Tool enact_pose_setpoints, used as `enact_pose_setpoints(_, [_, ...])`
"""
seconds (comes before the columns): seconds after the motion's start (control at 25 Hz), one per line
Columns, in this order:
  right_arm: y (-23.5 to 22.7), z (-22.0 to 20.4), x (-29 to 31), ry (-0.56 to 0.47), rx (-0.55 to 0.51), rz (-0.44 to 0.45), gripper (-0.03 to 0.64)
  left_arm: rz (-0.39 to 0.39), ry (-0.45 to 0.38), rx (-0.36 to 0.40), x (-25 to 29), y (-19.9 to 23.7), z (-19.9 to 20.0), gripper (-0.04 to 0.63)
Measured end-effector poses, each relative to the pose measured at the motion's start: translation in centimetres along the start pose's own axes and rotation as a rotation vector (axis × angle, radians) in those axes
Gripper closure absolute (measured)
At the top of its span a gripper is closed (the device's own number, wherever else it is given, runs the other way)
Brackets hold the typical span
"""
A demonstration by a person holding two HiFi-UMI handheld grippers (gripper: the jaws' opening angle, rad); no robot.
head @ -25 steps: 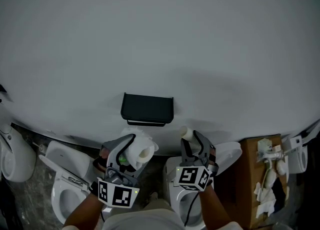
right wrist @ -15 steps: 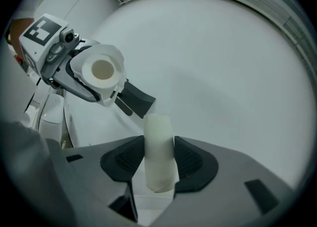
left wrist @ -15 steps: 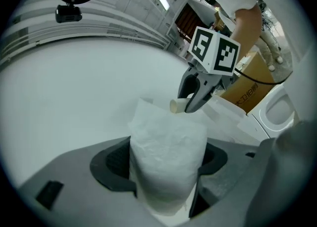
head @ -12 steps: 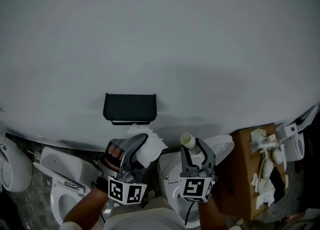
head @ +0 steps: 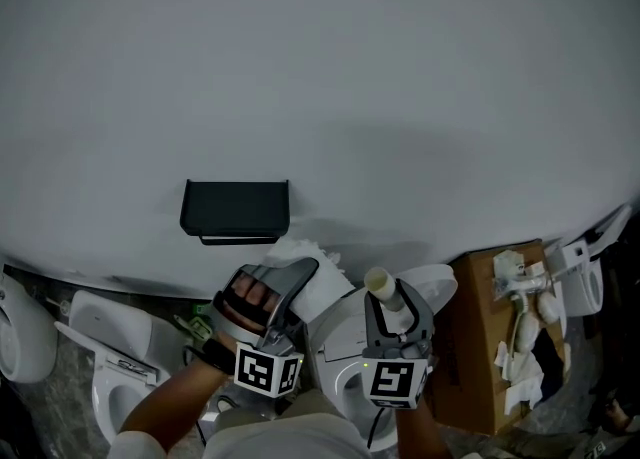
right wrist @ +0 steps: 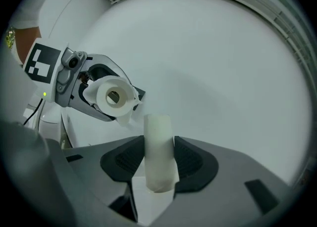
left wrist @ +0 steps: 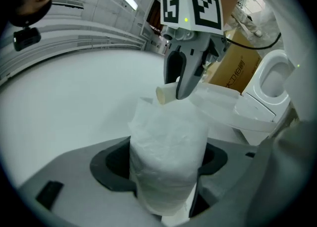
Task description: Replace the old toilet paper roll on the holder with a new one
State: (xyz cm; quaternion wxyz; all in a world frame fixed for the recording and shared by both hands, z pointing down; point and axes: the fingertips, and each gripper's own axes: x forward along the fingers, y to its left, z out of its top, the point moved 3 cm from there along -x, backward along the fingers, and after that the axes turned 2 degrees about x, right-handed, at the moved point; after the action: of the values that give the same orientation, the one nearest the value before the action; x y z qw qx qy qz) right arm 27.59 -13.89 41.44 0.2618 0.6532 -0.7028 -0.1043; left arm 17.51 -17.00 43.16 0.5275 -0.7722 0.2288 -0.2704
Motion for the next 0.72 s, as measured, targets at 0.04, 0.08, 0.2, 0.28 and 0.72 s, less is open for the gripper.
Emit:
enact_pose_setpoints(0.04, [-0.2,-0.1,-0.1,-0.001,0.003,-0.002,0.430,-0.007,0.011,0.020,0.4,-0.2,0.1,0.264])
enact_pose_setpoints(0.08, [-0.3,-0.2,-0.1,-0.004,0.005,-0.003,0.430,-0.012,0.024,0.035,0.8,-0.3,0.1,0.264])
enact_pose_setpoints(0.2, [-0.9,-0.5,-0.3,0.005,0.012,-0.006,0.428,-0.028,0.049,0.059,1.9,-0.9,0.0,0.264])
enact_pose_setpoints(0.28, [-1.2,-0.8,-0.3,0.014,0.018,-0.009,0.430,-0.031,0.064,0.071,2.7,-1.2,0.0,0.264])
enact_pose_setpoints(0.72, [-1.2,-1.2,0.0,0.008,0.030,0.017,0.430,-0.050,0.222,0.082,5.3,-0.7,-2.1,0.264])
